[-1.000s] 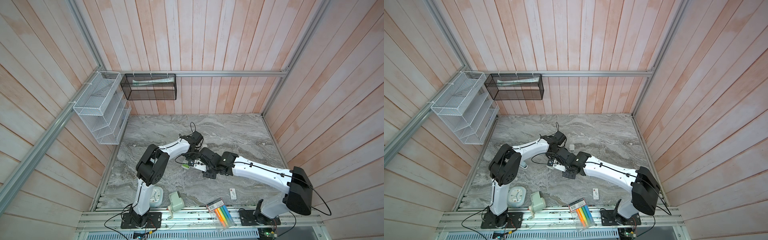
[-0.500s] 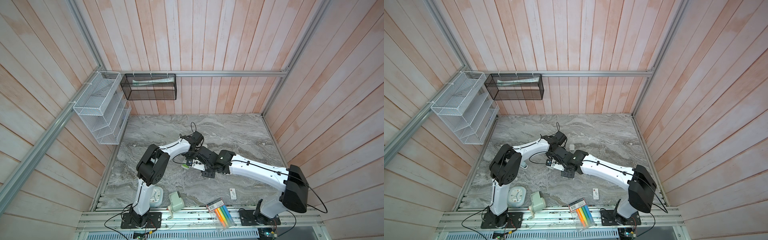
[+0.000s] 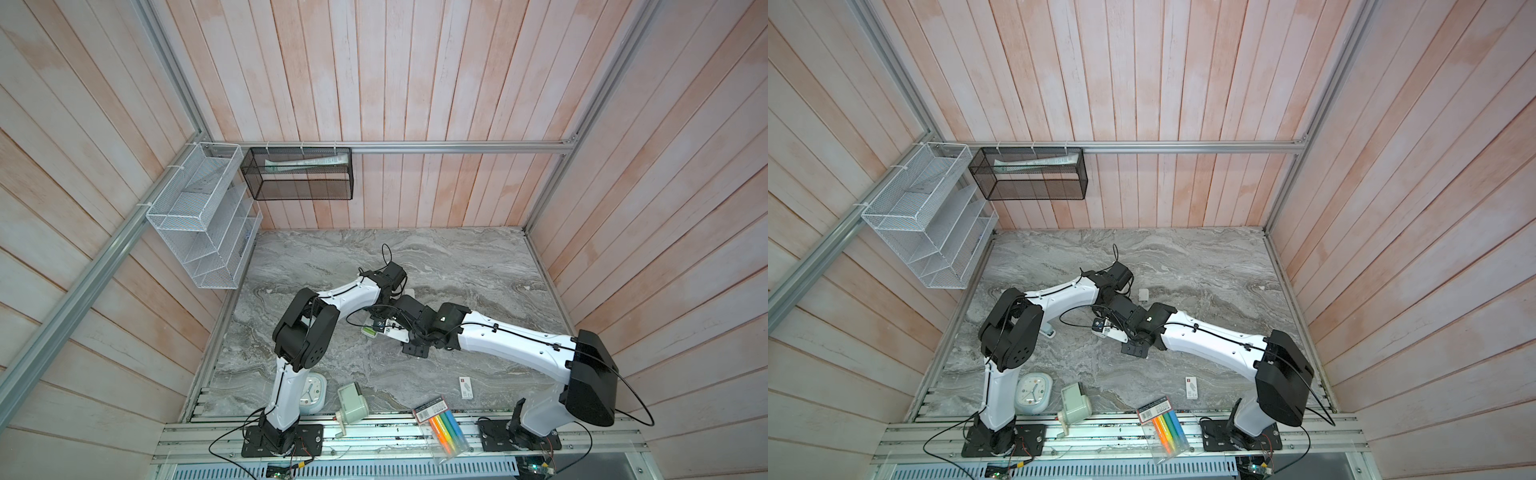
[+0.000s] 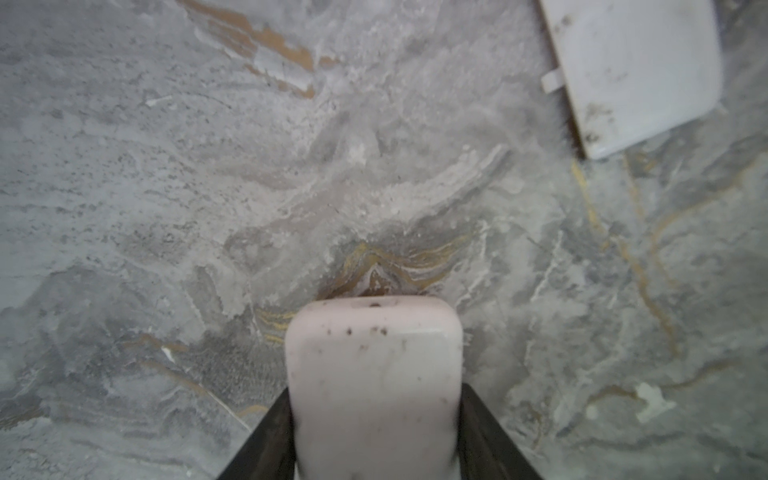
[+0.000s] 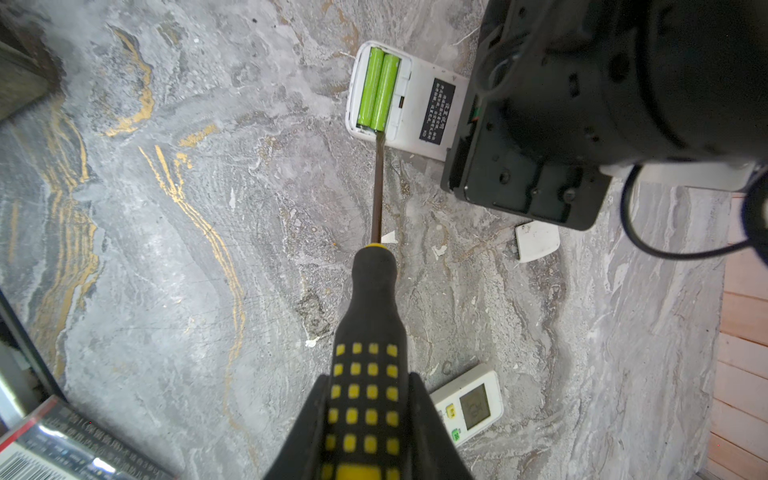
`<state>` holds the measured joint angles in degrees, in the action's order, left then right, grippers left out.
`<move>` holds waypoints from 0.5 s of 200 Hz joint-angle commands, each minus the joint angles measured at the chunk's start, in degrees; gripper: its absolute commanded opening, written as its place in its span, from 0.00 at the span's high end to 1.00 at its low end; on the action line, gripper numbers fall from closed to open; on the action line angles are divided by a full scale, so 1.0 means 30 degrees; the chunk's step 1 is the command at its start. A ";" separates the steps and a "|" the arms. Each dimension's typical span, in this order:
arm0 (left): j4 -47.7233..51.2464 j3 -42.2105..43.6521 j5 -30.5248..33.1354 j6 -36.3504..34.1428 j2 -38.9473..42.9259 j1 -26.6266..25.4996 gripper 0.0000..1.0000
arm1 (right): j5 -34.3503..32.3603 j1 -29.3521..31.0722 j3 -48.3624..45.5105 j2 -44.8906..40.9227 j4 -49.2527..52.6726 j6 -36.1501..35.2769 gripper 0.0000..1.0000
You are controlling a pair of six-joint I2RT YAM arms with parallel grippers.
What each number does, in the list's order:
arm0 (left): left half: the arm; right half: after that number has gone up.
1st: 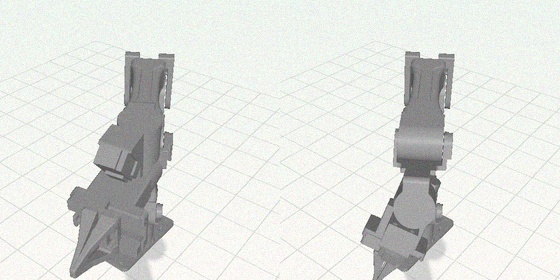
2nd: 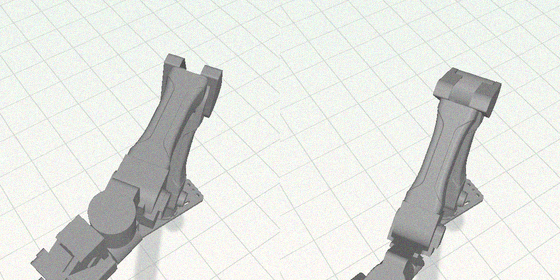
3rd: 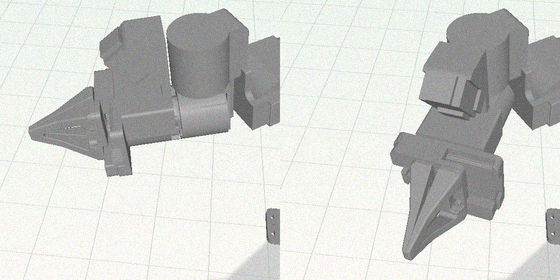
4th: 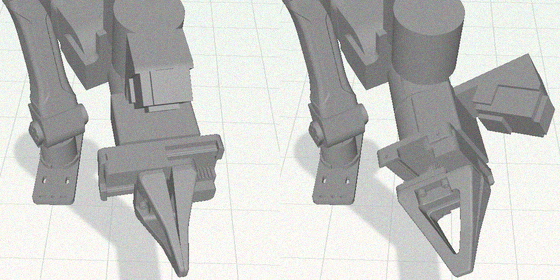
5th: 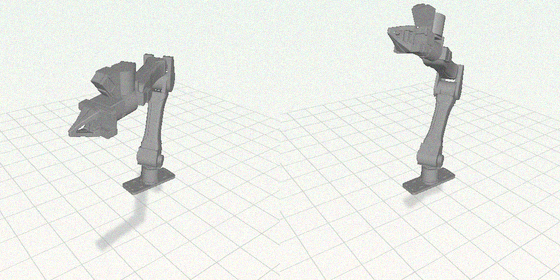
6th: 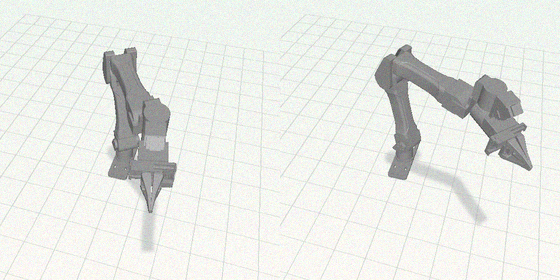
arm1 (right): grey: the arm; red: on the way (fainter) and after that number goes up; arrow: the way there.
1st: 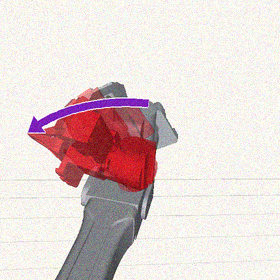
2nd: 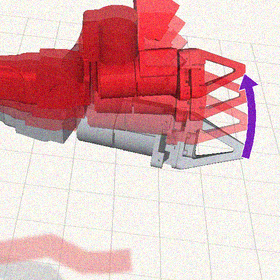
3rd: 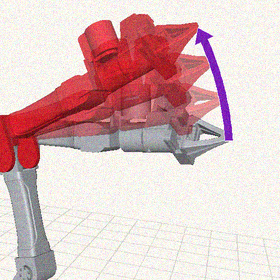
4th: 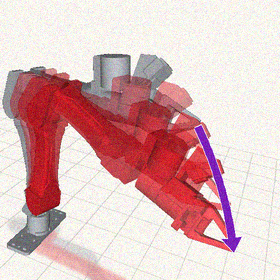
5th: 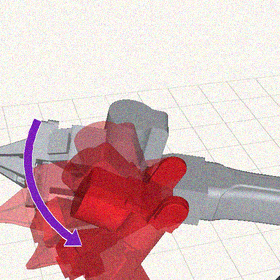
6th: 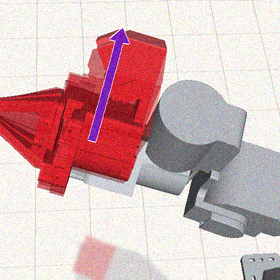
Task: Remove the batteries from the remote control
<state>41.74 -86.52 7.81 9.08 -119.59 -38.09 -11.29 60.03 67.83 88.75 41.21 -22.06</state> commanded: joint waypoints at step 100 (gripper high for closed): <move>-0.0011 0.0671 -0.1842 0.0164 -0.1461 0.0360 0.46 | 0.0985 0.0498 -0.5746 -0.1612 -0.7750 0.5658 1.00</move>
<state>41.30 -86.52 6.22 7.64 -119.68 -36.80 -11.46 60.66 53.47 82.56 27.83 -9.96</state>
